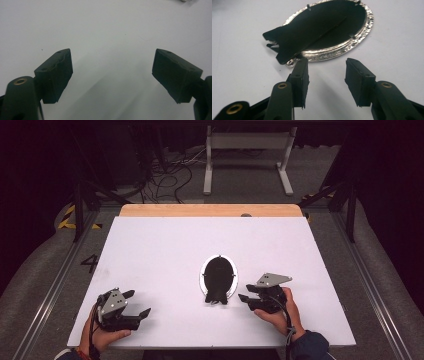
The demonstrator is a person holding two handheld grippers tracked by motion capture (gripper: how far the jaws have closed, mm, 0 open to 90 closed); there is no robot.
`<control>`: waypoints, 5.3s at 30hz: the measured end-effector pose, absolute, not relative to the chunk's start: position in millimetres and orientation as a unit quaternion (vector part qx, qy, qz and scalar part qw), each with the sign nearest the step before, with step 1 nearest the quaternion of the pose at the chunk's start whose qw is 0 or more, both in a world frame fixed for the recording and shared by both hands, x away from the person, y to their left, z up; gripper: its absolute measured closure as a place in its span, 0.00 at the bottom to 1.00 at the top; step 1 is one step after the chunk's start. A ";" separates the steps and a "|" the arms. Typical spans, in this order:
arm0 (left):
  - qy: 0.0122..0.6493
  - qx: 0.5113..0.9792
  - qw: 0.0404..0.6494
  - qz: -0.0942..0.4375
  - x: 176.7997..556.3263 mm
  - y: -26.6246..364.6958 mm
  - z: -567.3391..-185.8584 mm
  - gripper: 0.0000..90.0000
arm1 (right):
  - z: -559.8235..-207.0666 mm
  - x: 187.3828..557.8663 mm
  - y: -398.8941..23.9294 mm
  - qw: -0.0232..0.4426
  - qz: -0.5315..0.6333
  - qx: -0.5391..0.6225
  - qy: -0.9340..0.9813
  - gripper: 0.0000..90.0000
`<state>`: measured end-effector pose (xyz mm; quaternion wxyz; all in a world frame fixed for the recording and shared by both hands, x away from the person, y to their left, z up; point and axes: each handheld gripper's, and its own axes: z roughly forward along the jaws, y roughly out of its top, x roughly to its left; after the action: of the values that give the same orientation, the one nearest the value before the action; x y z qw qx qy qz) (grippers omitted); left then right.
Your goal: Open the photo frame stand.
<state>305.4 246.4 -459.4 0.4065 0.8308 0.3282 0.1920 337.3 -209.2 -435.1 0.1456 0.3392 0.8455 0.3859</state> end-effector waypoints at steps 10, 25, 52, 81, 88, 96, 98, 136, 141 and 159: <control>0.326 0.835 0.396 0.200 305.7 243.1 -460.4 0.18 | -438.2 327.1 -192.4 0.129 0.377 0.315 0.861 0.60; 0.328 0.837 0.391 0.196 307.0 242.6 -462.8 0.18 | -448.7 325.0 -162.5 0.137 0.345 0.307 0.876 0.55; 0.329 0.839 0.388 0.192 308.4 243.0 -464.3 0.18 | -452.5 331.3 -164.7 0.136 0.335 0.330 0.872 0.68; 0.319 0.846 0.386 0.185 308.4 240.0 -464.7 0.17 | -450.2 335.3 -175.8 0.103 0.369 0.343 0.858 0.82; 0.318 0.847 0.386 0.183 308.8 237.8 -465.2 0.17 | -450.8 346.4 -180.5 0.058 0.407 0.348 0.843 0.66; 0.315 0.849 0.381 0.185 311.0 232.8 -465.4 0.17 | -454.5 364.6 -184.2 -0.020 0.438 0.368 0.820 0.54; 0.315 0.851 0.378 0.184 311.7 230.8 -465.9 0.17 | -456.4 369.2 -186.2 -0.029 0.446 0.382 0.809 0.55; 0.267 0.868 0.399 0.123 394.3 135.6 -452.1 0.19 | -472.2 412.4 -191.0 -0.175 0.510 0.456 0.708 0.65; 0.281 0.858 0.416 0.107 408.7 124.7 -452.0 0.20 | -471.7 411.1 -190.3 -0.169 0.510 0.446 0.715 0.66; 0.298 0.845 0.444 0.017 430.6 102.5 -460.4 0.17 | -461.9 400.7 -187.3 -0.109 0.523 0.370 0.760 0.68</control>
<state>430.6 102.5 -460.4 0.4437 0.8450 0.2981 0.0172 400.7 -187.3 -461.9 -0.1085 0.3699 0.7599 0.5234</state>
